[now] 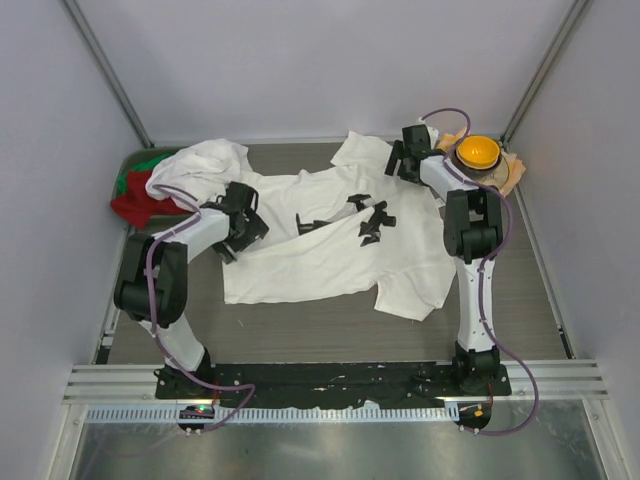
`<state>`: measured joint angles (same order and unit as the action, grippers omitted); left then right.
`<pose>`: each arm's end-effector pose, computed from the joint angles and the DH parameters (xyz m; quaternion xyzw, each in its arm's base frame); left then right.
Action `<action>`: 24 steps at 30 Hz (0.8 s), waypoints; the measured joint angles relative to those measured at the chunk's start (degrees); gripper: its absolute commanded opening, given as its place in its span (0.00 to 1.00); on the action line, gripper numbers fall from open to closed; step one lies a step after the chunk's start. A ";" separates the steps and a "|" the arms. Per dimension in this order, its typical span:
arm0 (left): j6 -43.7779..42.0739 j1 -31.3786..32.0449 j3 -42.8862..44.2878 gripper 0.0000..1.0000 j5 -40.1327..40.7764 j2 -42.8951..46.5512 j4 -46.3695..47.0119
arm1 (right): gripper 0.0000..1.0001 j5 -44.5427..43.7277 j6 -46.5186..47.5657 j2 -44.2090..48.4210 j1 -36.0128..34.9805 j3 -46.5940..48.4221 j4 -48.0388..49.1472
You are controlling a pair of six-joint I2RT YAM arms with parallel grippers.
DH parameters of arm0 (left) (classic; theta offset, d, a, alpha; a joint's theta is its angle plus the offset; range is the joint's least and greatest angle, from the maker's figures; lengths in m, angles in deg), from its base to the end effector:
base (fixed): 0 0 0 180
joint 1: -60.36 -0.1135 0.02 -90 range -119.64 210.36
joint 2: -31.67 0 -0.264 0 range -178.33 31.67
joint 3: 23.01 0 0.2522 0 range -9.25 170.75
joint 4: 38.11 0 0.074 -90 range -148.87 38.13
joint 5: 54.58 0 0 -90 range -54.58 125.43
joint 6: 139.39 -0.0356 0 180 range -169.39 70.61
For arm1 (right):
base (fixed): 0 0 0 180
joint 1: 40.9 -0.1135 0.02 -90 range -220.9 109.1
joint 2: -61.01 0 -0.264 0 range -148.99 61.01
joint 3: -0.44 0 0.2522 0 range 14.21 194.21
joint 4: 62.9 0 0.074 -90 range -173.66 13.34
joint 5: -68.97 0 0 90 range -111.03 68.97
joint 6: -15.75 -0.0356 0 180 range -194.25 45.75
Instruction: Fold and stack the t-shirts
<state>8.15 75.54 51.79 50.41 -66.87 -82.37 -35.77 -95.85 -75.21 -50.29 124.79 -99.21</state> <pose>0.3215 -0.0777 0.1725 -0.3748 0.8985 -0.0090 0.2283 0.5241 0.0775 0.1635 0.1440 0.9163 -0.0209 0.3731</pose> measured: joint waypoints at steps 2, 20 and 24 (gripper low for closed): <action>0.59 0.00 2.25 1.00 0.04 -1.51 0.02 | 1.00 -0.81 -0.04 0.00 1.14 0.00 -0.33; -0.44 2.69 2.58 1.00 0.70 17.31 -6.23 | 0.99 0.33 -3.15 48.70 -9.38 -34.12 1.38; -0.79 3.96 -7.98 1.00 0.02 25.38 -8.04 | 0.98 0.35 -6.71 65.11 -15.32 -48.02 -0.92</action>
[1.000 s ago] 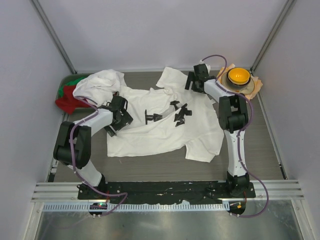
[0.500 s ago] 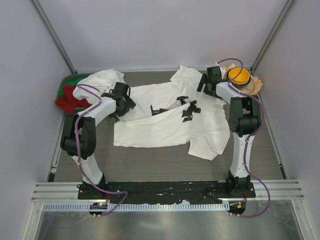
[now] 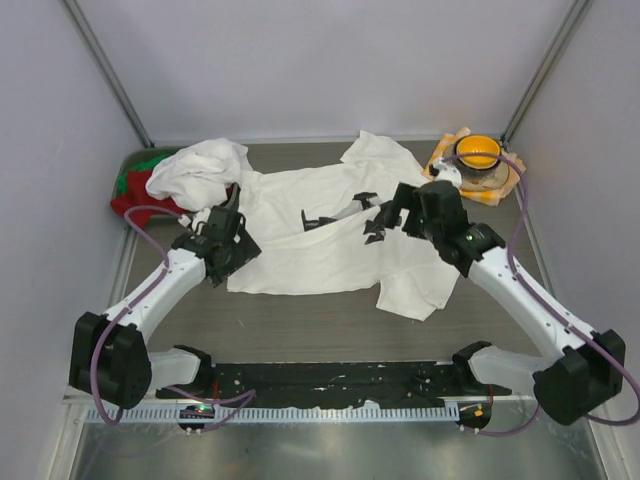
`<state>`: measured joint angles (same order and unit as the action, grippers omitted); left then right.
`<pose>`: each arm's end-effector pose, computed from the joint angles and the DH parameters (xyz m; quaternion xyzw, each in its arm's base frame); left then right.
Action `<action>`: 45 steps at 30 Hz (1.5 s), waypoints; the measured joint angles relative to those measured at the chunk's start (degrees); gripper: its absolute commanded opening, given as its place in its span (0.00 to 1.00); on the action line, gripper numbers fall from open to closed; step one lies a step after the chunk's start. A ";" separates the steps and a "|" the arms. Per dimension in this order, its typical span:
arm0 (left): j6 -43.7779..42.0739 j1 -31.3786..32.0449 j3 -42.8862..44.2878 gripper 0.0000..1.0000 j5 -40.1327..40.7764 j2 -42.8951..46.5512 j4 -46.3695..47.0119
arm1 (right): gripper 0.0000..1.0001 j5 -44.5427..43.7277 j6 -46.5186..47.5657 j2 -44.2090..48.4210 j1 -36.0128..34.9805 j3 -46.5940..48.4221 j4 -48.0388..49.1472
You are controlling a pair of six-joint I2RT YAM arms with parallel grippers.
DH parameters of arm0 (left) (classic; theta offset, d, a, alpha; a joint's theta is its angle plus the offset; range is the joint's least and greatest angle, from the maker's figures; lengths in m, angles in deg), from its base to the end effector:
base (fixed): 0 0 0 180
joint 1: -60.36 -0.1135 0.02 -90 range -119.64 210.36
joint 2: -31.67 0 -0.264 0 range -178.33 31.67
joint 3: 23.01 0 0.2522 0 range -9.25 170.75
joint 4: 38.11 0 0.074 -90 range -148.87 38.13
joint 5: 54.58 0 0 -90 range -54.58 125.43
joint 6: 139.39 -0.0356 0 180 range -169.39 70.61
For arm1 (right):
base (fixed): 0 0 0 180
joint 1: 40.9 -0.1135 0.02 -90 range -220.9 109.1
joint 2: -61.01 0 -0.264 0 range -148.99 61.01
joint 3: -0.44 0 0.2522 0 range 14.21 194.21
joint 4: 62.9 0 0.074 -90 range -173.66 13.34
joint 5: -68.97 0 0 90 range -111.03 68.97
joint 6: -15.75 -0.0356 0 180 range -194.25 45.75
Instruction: Fold and stack the t-shirts
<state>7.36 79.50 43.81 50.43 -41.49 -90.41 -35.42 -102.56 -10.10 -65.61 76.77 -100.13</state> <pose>0.2398 -0.0734 0.2458 -0.3411 0.8922 -0.0656 0.2886 0.2559 0.1080 0.3287 0.0879 0.8654 0.1166 0.4792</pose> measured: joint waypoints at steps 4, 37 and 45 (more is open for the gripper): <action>0.55 0.02 -10.54 1.00 -1.57 3.76 -1.05 | 0.97 -0.09 -3.72 12.31 -1.99 -13.05 -6.49; 8.17 0.72 -12.96 0.00 10.49 -8.24 7.48 | 0.95 4.22 -7.58 28.33 -5.99 -21.51 -15.65; 8.90 0.63 -13.18 0.00 9.40 -7.63 8.68 | 0.94 3.91 -7.93 26.40 -5.99 -21.51 -16.59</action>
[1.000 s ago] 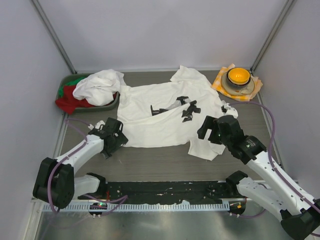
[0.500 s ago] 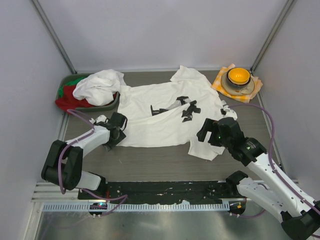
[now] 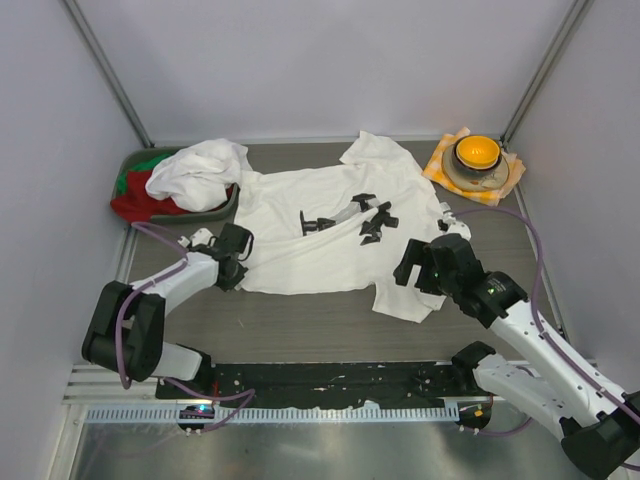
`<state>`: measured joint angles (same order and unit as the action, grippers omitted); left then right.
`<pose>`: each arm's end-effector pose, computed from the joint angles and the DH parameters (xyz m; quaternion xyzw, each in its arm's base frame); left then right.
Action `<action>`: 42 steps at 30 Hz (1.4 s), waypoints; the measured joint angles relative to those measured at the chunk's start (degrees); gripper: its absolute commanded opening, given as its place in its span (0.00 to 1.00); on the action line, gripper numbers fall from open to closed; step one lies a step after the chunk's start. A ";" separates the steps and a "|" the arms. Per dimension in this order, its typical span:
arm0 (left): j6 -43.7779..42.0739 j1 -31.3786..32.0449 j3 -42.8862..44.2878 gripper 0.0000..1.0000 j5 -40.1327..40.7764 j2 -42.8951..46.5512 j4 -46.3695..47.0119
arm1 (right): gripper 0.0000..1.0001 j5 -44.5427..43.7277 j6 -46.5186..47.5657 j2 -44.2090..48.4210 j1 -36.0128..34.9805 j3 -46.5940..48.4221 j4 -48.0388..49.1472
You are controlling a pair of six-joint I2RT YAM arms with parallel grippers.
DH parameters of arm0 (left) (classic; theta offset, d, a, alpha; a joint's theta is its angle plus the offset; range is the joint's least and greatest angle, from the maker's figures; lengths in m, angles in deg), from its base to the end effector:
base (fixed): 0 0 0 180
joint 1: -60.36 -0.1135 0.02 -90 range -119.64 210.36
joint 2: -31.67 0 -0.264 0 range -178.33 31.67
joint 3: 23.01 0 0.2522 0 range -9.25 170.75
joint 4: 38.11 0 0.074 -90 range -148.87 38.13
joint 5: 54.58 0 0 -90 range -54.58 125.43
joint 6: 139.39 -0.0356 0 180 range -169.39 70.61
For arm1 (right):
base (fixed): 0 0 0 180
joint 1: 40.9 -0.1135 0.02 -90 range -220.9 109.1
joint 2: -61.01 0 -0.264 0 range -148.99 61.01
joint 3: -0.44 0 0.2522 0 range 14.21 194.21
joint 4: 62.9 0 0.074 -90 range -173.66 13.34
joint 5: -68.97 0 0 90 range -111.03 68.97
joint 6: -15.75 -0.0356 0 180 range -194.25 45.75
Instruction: Fold and stack the t-shirts
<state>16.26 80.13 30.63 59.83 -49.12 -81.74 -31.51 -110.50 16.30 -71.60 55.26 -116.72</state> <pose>0.2282 -0.0664 0.1585 -0.4081 0.8737 0.0425 0.2613 0.1404 0.0758 0.2682 0.0802 0.9129 0.1458 0.3728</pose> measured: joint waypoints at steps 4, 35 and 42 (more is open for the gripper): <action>-0.04 0.00 -0.37 0.00 -1.14 2.45 -1.55 | 0.92 0.37 -1.55 -1.51 -0.20 -0.02 -2.58; -7.63 -8.76 9.49 0.00 -3.98 10.60 -8.63 | 0.77 -2.29 -19.69 -13.05 -0.70 -13.53 -1.25; -7.85 -8.92 9.49 0.00 -4.81 10.43 -8.61 | 0.24 -3.85 -19.45 -17.29 -0.70 -12.55 4.83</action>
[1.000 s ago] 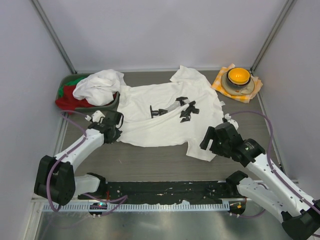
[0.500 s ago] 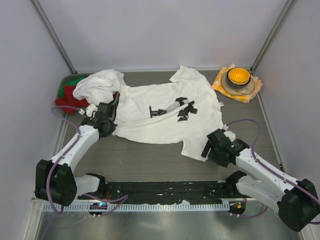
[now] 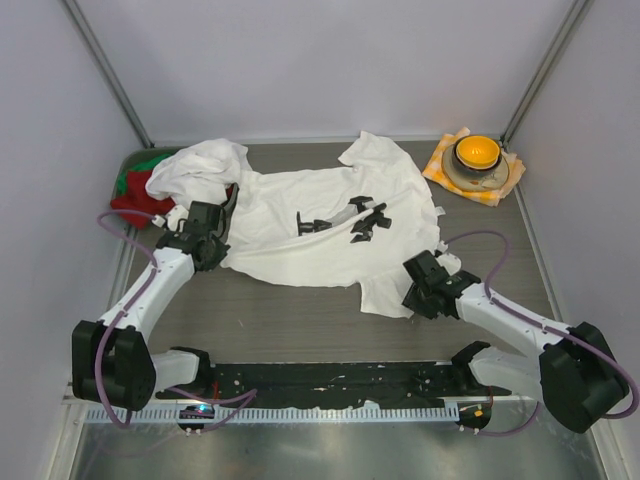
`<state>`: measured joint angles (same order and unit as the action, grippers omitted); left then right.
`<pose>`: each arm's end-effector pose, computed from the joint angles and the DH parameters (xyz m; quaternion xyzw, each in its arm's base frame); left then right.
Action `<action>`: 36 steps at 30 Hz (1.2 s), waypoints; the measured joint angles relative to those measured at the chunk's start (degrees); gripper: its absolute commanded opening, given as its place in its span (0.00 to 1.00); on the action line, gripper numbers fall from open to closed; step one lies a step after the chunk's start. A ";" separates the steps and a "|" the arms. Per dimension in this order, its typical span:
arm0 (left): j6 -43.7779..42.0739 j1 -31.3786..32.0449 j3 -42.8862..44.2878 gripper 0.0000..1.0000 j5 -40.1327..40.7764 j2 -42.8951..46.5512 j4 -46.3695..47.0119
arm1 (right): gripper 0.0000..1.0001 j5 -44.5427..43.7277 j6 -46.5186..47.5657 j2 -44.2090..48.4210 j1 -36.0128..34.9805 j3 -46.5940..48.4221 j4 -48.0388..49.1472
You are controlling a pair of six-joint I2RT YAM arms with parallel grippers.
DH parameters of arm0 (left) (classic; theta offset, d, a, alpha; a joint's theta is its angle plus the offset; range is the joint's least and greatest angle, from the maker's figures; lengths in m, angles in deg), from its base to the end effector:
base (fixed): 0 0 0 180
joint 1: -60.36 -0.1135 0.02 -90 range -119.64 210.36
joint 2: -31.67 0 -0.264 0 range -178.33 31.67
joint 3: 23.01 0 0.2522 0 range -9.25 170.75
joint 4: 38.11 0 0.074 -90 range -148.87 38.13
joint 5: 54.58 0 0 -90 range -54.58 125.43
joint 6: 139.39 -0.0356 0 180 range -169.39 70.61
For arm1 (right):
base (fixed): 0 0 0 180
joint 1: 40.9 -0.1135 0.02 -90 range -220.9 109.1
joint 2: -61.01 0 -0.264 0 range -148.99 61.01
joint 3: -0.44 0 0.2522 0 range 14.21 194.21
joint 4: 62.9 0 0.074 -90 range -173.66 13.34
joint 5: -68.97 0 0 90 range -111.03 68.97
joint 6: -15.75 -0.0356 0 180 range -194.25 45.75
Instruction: Fold and stack the t-shirts
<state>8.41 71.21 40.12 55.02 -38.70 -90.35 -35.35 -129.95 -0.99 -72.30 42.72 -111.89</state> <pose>0.2341 -0.0327 0.2377 -0.4198 0.8541 -0.0106 0.3068 0.1521 0.0825 0.1604 0.2277 0.9484 0.0375 0.2172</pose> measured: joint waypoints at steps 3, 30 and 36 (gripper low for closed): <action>0.00 0.00 0.00 0.00 -0.39 -0.33 0.07 | 0.01 -0.39 0.13 -1.51 0.00 -0.04 2.47; 1.36 2.38 -1.31 0.00 -4.15 10.10 -2.60 | 0.01 -5.01 2.01 18.67 -4.81 15.08 -18.88; 3.17 4.44 -3.45 0.00 -4.00 23.50 -7.72 | 0.01 -5.77 1.99 25.81 -4.87 15.91 -25.42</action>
<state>11.58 75.65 36.66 51.02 -15.20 -98.06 -41.12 -127.96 24.82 -77.17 58.63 -137.31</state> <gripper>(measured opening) 0.022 0.042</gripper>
